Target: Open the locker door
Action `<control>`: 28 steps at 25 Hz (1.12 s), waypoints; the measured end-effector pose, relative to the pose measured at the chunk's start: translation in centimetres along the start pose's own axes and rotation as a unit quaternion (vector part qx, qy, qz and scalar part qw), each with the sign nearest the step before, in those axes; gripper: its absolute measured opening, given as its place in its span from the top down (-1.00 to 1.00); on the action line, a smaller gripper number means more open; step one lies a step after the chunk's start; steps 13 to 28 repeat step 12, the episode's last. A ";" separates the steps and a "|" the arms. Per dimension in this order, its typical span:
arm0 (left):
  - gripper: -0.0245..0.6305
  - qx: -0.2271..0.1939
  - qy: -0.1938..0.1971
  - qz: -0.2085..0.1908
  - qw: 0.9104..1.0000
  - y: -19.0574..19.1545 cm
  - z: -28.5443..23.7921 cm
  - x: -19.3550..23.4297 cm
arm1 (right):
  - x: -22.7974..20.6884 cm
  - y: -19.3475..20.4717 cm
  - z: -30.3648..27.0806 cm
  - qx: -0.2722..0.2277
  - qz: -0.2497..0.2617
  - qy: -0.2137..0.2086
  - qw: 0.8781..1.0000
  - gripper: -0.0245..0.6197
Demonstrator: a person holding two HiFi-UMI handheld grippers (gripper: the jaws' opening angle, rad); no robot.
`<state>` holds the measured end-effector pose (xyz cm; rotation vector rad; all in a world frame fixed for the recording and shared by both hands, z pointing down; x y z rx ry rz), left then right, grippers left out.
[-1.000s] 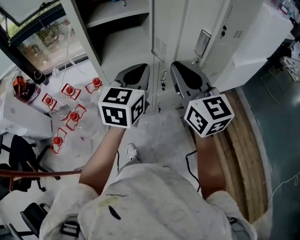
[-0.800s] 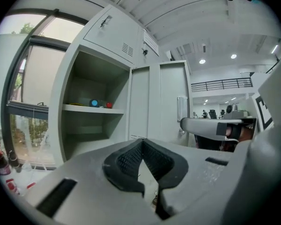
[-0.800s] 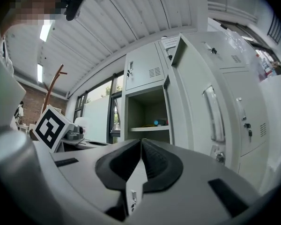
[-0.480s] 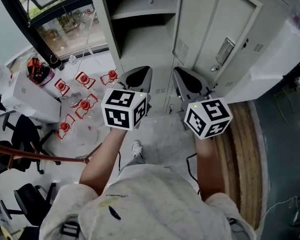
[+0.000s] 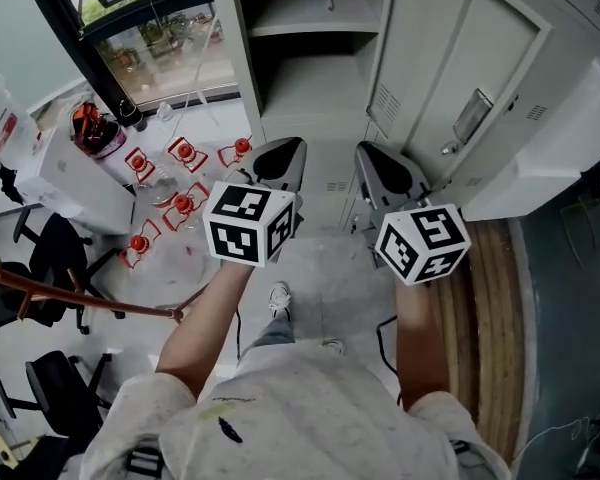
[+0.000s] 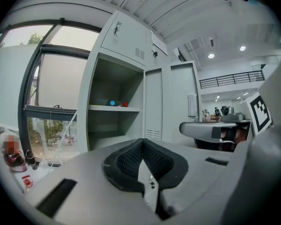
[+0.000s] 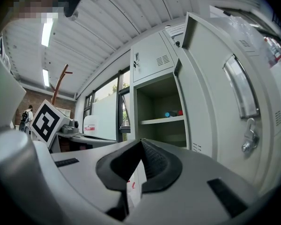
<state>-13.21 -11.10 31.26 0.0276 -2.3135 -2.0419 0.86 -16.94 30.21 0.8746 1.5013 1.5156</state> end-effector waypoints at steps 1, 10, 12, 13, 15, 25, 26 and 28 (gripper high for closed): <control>0.91 0.000 -0.002 0.000 1.000 0.0 0.2 0.0 | 0.1 0.1 0.0 0.001 0.000 -0.001 1.000 0.91; 0.91 0.005 -0.016 0.007 1.000 1.0 1.5 -0.1 | 0.5 0.6 0.1 0.005 -0.006 -0.016 1.000 0.91; 0.91 0.006 -0.019 0.009 1.000 1.2 1.8 -0.1 | 0.8 0.8 0.0 0.005 -0.006 -0.020 1.000 0.91; 0.91 0.006 -0.019 0.009 1.000 1.2 1.8 -0.1 | 0.8 0.8 0.0 0.005 -0.006 -0.020 1.000 0.91; 0.91 0.006 -0.019 0.009 1.000 1.2 1.8 -0.1 | 0.8 0.8 0.0 0.005 -0.006 -0.020 1.000 0.91; 0.91 0.006 -0.019 0.009 1.000 1.2 1.8 -0.1 | 0.8 0.8 0.0 0.005 -0.006 -0.020 1.000 0.91; 0.91 0.006 -0.019 0.009 1.000 1.2 1.8 -0.1 | 0.8 0.8 0.0 0.005 -0.006 -0.020 1.000 0.91; 0.91 0.006 -0.019 0.009 1.000 1.2 1.8 -0.1 | 0.8 0.8 0.0 0.005 -0.006 -0.020 1.000 0.91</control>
Point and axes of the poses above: the fingertips, and each gripper's own axes: z backward along the fingers, x to its left, y out of its underside, the point moved 6 cm from there along z, backward along the fingers, and after that the axes turned 2 degrees about -x, right-handed, at the moved point
